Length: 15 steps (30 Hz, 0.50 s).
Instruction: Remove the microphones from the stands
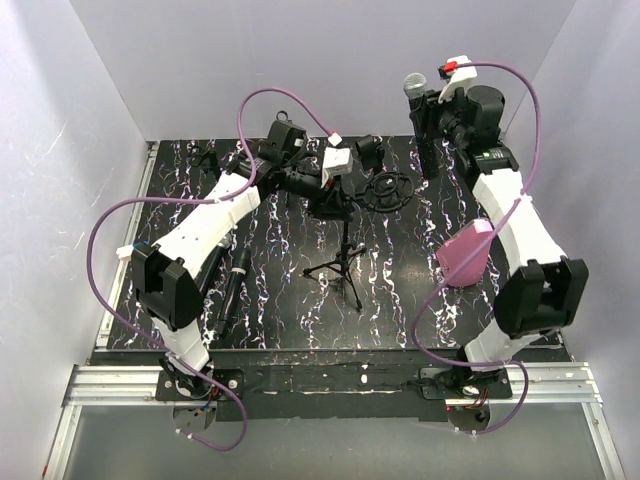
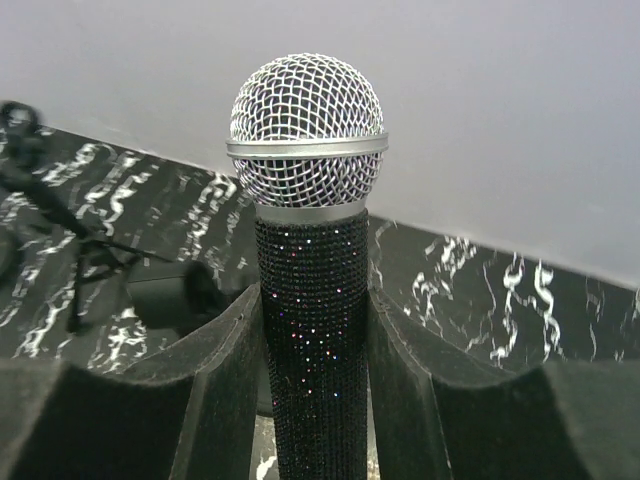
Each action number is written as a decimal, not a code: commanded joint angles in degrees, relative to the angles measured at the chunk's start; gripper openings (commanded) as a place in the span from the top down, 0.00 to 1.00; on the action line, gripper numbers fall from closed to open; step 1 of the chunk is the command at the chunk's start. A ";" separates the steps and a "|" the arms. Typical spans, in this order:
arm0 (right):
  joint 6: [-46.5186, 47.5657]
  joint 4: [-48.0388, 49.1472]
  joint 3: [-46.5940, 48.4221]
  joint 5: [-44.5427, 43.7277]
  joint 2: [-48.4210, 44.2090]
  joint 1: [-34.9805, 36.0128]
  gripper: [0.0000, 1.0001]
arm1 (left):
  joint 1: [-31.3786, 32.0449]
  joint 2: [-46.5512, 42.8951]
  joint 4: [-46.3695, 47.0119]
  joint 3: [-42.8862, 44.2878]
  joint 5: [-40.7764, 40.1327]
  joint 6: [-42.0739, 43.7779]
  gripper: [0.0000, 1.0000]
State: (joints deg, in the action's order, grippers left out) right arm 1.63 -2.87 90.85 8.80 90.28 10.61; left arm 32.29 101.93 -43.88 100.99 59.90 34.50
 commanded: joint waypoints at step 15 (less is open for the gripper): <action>-9.46 -4.77 -0.32 -4.84 21.77 -6.04 0.99 | -0.30 -8.76 3.10 -0.71 -11.11 -4.88 0.02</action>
State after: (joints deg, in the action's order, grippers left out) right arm -6.42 -7.05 89.45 4.25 110.15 5.23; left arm 32.34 97.10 -41.50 98.00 51.51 31.68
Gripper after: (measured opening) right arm 0.476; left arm 0.955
